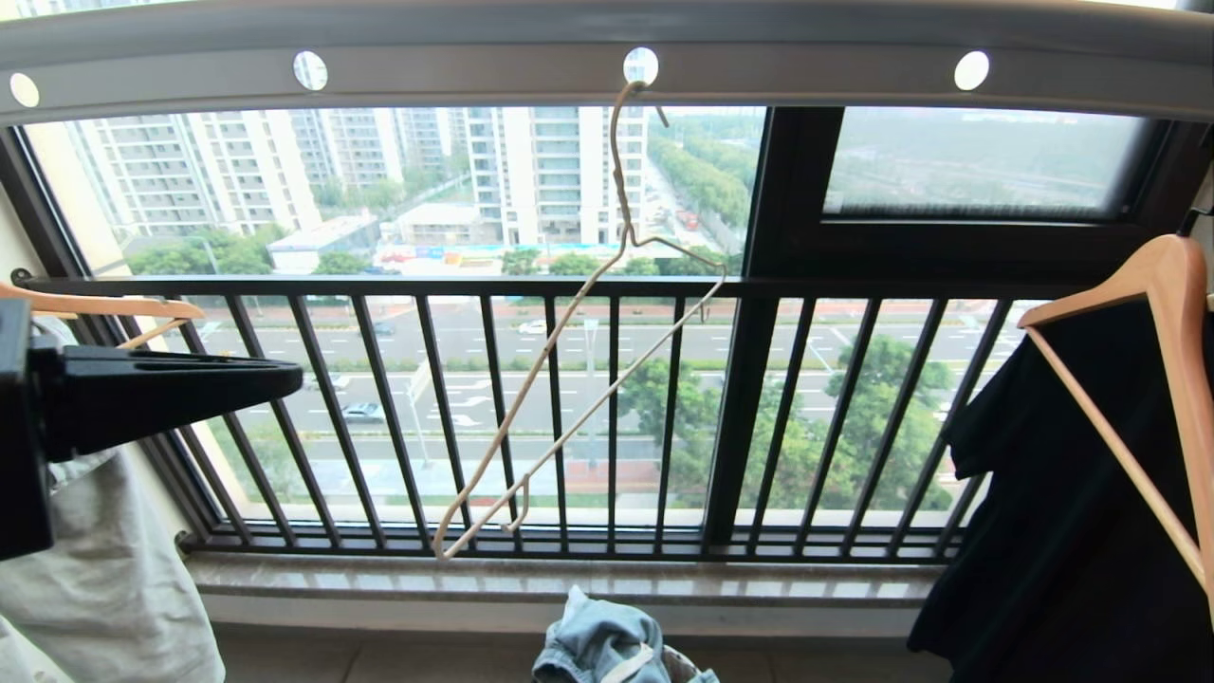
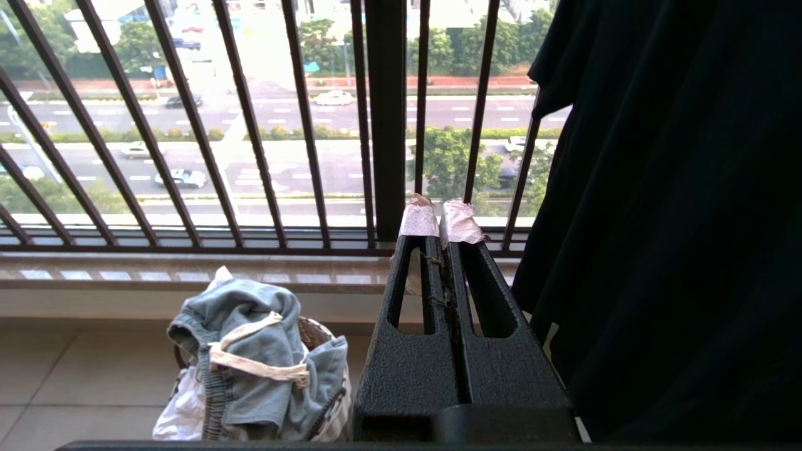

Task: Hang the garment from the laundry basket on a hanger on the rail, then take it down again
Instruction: Pick up the clothes rack on the clothesline

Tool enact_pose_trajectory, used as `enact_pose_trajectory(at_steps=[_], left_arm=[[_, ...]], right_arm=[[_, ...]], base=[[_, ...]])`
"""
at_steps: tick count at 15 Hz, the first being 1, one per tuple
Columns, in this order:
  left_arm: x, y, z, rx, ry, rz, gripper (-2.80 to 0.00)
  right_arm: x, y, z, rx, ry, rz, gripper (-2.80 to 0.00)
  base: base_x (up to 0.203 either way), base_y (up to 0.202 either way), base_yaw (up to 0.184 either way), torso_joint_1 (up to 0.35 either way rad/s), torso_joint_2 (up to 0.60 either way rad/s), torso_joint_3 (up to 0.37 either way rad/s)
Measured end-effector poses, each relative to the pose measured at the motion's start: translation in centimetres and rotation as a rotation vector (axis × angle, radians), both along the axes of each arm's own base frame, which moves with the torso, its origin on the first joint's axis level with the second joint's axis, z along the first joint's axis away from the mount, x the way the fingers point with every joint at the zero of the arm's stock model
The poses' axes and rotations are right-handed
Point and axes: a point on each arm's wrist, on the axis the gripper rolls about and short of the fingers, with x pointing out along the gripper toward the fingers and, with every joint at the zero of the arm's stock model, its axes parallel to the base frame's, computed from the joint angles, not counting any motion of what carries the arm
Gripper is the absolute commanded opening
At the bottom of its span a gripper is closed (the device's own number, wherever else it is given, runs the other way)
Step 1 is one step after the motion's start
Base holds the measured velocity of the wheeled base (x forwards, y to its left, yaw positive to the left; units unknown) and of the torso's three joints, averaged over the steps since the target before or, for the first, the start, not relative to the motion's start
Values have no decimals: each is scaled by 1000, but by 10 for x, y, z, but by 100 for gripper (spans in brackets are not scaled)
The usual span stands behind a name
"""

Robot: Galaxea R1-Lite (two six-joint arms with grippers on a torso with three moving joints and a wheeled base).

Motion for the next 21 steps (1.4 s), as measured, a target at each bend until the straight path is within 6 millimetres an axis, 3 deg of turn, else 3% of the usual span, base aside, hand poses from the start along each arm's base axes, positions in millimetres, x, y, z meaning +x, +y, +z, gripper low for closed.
enact_pose_trajectory(at_steps=[1, 2, 6, 10, 16, 21], left_arm=[[6, -9, 5, 12, 27, -39, -280], [14, -19, 10, 27, 49, -65, 0], [45, -62, 21, 70, 88, -84, 0], [68, -93, 18, 116, 99, -67, 0], [105, -125, 2, 133, 90, -30, 0], [119, -136, -10, 160, 104, 6, 0]], right_arm=[[0, 0, 0, 0, 0, 0, -280], [0, 0, 0, 0, 0, 0, -280], [0, 0, 0, 0, 0, 0, -280], [0, 0, 0, 0, 0, 0, -280], [0, 0, 0, 0, 1, 0, -280], [0, 0, 0, 0, 0, 0, -280]], base=[[0, 0, 0, 0, 0, 0], [0, 0, 0, 0, 0, 0], [0, 0, 0, 0, 0, 0], [0, 0, 0, 0, 0, 0], [0, 0, 0, 0, 0, 0], [0, 0, 0, 0, 0, 0]])
